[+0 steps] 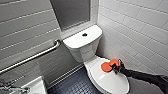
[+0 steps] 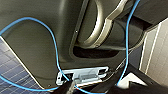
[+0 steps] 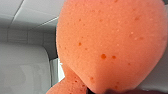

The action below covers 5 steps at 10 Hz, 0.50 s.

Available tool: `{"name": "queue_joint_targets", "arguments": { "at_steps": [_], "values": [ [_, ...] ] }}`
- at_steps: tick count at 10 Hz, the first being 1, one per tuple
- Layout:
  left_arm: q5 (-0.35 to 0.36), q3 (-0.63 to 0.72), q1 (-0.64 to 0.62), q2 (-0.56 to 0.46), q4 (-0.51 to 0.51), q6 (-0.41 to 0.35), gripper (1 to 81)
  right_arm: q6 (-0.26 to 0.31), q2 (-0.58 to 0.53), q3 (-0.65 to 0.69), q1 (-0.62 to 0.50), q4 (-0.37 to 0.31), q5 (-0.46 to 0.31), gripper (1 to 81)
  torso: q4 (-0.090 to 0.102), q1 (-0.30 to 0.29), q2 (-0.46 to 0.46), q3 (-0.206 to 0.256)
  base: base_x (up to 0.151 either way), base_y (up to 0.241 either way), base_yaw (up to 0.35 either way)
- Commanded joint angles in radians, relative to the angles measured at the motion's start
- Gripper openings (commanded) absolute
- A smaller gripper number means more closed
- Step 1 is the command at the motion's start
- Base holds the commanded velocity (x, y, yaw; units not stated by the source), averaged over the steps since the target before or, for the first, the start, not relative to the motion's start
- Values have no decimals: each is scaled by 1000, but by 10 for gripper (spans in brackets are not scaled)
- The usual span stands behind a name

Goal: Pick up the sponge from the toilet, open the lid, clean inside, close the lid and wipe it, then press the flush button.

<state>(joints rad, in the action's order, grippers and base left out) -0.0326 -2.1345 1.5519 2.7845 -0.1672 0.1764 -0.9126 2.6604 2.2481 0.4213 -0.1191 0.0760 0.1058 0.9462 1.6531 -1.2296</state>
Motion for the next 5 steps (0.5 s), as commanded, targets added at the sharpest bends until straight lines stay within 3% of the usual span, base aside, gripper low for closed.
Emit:
{"name": "queue_joint_targets", "arguments": {
  "at_steps": [1,3,5],
  "values": [
    [-87,22,38,-9,2,-8,811,-35,-152,-165,-12,-4,-45,10,0,0,0,0,0,0,0],
    [-84,22,38,-3,-5,-8,811,-35,-268,-303,37,7,-39,10,0,0,0,0,0,0,0],
    [-84,24,38,-5,-6,-8,811,-35,-331,-358,80,6,-15,10,0,0,0,0,0,0,0]
  ]
}}
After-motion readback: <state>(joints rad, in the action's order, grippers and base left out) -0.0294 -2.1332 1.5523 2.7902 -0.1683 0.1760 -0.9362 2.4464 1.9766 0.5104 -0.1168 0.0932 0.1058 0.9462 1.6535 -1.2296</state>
